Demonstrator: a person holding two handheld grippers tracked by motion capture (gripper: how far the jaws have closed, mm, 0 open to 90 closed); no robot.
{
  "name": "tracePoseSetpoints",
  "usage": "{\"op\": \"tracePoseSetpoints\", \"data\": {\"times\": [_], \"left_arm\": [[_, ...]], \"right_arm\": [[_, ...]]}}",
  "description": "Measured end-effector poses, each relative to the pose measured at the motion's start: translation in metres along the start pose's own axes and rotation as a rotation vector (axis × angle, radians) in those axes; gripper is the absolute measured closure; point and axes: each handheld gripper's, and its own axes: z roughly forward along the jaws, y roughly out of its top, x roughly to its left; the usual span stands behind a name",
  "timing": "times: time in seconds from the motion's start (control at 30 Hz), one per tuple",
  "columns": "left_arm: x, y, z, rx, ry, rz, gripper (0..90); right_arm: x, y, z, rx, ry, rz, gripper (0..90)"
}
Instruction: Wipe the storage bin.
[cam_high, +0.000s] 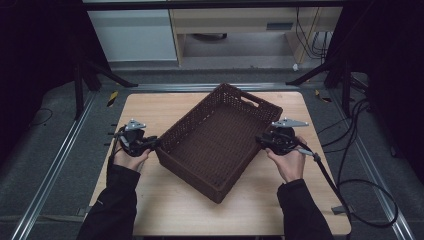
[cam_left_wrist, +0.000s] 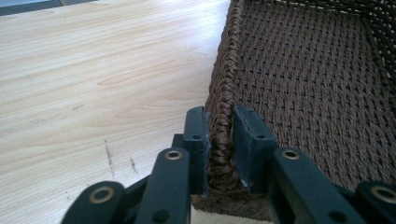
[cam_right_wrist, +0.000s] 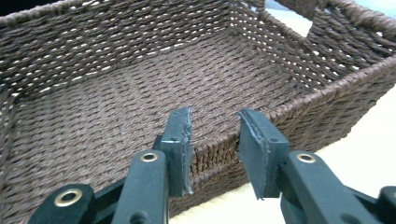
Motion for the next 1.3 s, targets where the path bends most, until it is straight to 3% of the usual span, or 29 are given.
{"op": "tracePoseSetpoints", "data": {"times": [0.07, 0.43, 0.57, 0.7, 0.87, 1.07, 1.3], "left_arm": [[0.003, 0.002, 0.004, 0.004, 0.003, -0.001, 76.0], [0.017, 0.013, 0.013, 0.007, 0.031, -0.019, 73.4], [0.015, 0.013, 0.009, 0.000, 0.046, -0.018, 67.1], [0.009, 0.011, -0.003, -0.027, 0.056, -0.015, 57.6], [-0.004, 0.004, -0.017, -0.048, 0.048, -0.016, 49.6], [-0.014, -0.005, -0.013, -0.044, 0.055, -0.018, 45.4], [-0.004, -0.001, -0.007, -0.049, 0.068, -0.032, 50.0]], "right_arm": [[0.000, 0.002, -0.002, 0.007, 0.003, 0.008, 54.2], [-0.017, 0.002, -0.007, -0.039, -0.093, 0.026, 50.3], [-0.020, -0.002, -0.005, -0.037, -0.094, 0.033, 51.4], [-0.019, -0.004, -0.005, 0.013, -0.086, 0.018, 53.5], [-0.021, -0.005, -0.008, -0.010, -0.077, 0.032, 51.0], [-0.023, -0.002, -0.014, -0.038, -0.100, 0.035, 47.6], [-0.031, 0.000, -0.015, -0.070, -0.145, 0.026, 45.0]]}}
